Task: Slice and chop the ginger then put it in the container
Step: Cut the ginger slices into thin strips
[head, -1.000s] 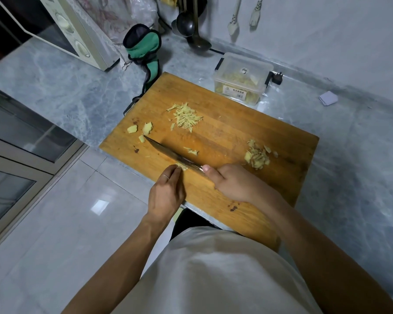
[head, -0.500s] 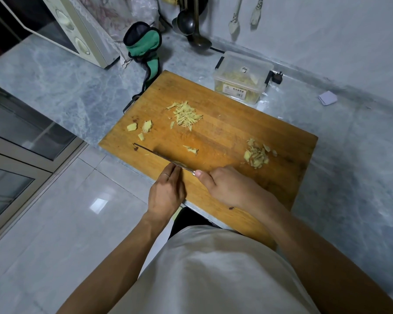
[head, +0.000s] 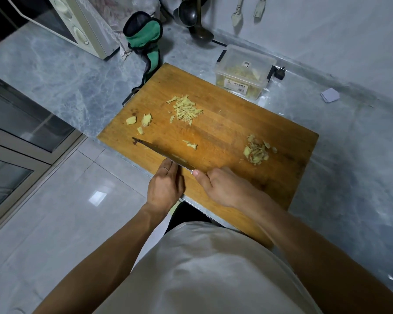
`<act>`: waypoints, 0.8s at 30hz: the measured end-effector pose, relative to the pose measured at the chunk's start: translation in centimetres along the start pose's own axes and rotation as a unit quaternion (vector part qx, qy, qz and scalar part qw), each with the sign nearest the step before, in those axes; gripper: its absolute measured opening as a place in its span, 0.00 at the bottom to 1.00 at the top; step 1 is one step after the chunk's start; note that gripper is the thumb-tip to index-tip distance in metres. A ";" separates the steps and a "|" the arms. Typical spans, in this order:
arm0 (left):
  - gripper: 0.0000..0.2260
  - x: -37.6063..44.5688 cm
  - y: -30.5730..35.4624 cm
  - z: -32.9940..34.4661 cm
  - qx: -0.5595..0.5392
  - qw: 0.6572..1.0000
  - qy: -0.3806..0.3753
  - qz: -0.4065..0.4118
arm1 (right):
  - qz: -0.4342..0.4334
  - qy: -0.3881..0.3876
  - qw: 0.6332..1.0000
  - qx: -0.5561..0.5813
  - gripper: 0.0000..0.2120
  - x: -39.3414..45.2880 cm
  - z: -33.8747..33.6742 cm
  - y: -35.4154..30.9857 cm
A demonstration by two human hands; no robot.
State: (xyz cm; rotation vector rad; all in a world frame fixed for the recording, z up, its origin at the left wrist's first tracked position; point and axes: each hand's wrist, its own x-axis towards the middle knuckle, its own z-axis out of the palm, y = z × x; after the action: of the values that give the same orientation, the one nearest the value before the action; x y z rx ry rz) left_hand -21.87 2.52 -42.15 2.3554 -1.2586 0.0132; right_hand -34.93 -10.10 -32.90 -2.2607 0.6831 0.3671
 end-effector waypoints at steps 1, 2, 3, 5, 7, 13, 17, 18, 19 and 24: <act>0.11 0.1 -0.3 0.0 -0.003 1.000 -0.007 -0.003 | -0.001 0.002 1.000 0.004 0.34 0.1 -0.1 0.1; 0.13 0.2 -0.5 0.0 -0.007 1.000 -0.022 -0.008 | -0.003 0.004 1.000 0.010 0.35 0.1 -0.2 0.2; 0.15 0.3 -0.9 -0.1 -0.010 0.999 -0.039 -0.012 | -0.006 0.007 1.000 0.014 0.35 0.1 -0.3 0.2; 0.18 0.6 -1.2 -0.4 -0.011 0.998 -0.062 -0.017 | -0.009 0.010 1.000 0.019 0.36 0.2 -0.3 0.4; 0.18 0.9 -1.3 -0.6 -0.008 0.998 -0.066 -0.018 | -0.011 0.005 1.000 0.023 0.36 0.4 -0.2 0.6; 0.16 1.5 -1.7 -0.7 0.003 0.997 -0.068 -0.023 | -0.013 -0.008 0.998 0.060 0.33 1.1 -0.7 1.1; 0.14 1.5 -1.6 -0.7 -0.011 1.000 -0.025 -0.013 | -0.007 -0.015 0.998 0.065 0.33 1.5 -0.7 1.1; 0.13 1.5 -1.7 -0.7 -0.017 1.000 -0.019 -0.013 | -0.004 -0.016 0.998 0.065 0.33 1.6 -0.7 1.2; 0.12 1.5 -1.8 -0.7 -0.021 1.000 -0.016 -0.016 | -0.002 -0.019 0.998 0.064 0.33 1.6 -0.7 1.2; 0.12 1.5 -2.3 -0.4 -0.030 0.999 -0.018 -0.018 | 0.002 -0.033 0.998 0.062 0.33 1.8 -1.1 1.0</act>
State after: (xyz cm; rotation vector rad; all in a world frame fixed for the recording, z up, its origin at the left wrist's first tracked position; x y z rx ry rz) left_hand -19.09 2.54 -42.37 2.3349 -1.2170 -0.0790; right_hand -33.93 -12.10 -33.53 -2.1210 0.6583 0.3879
